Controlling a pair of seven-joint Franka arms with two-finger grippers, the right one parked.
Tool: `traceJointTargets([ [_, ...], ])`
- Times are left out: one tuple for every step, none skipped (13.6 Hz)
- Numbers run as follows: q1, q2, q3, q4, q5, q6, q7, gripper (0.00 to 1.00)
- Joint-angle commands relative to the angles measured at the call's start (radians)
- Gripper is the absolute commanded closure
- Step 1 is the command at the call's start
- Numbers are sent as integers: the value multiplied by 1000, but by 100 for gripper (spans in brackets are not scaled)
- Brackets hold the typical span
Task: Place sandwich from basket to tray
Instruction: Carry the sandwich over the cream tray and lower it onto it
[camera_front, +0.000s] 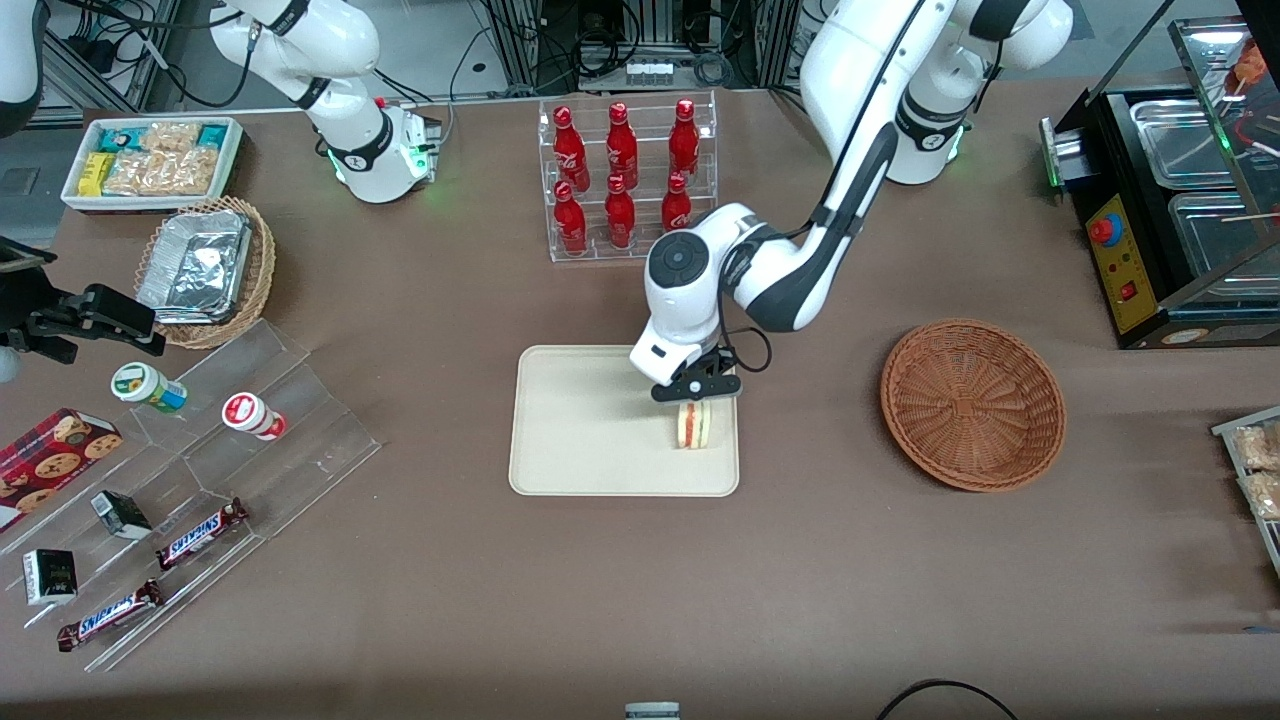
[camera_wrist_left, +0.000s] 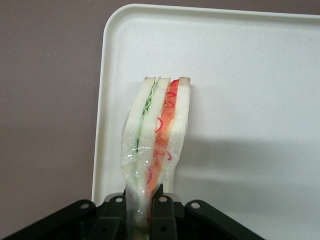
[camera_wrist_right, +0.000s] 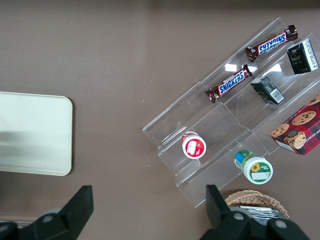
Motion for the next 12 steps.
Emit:
traceJointTargets([
  [-20, 35, 15, 44, 34, -3, -37, 98],
  [-20, 42, 15, 44, 37, 22, -36, 97],
  [-20, 46, 15, 42, 39, 52, -36, 97],
  [-21, 48, 15, 42, 39, 66, -36, 97],
  [-24, 45, 15, 42, 39, 65, -36, 94],
  [-32, 43, 17, 41, 39, 63, -36, 68],
  [-32, 42, 17, 41, 39, 59, -36, 27],
  [-30, 40, 18, 39, 40, 57, -34, 0],
  [-30, 39, 20, 41, 40, 56, -32, 0],
  [-30, 34, 21, 42, 40, 42, -32, 0],
  [-26, 14, 21, 44, 40, 11, -29, 0],
  [-21, -13, 21, 45, 40, -25, -26, 0],
])
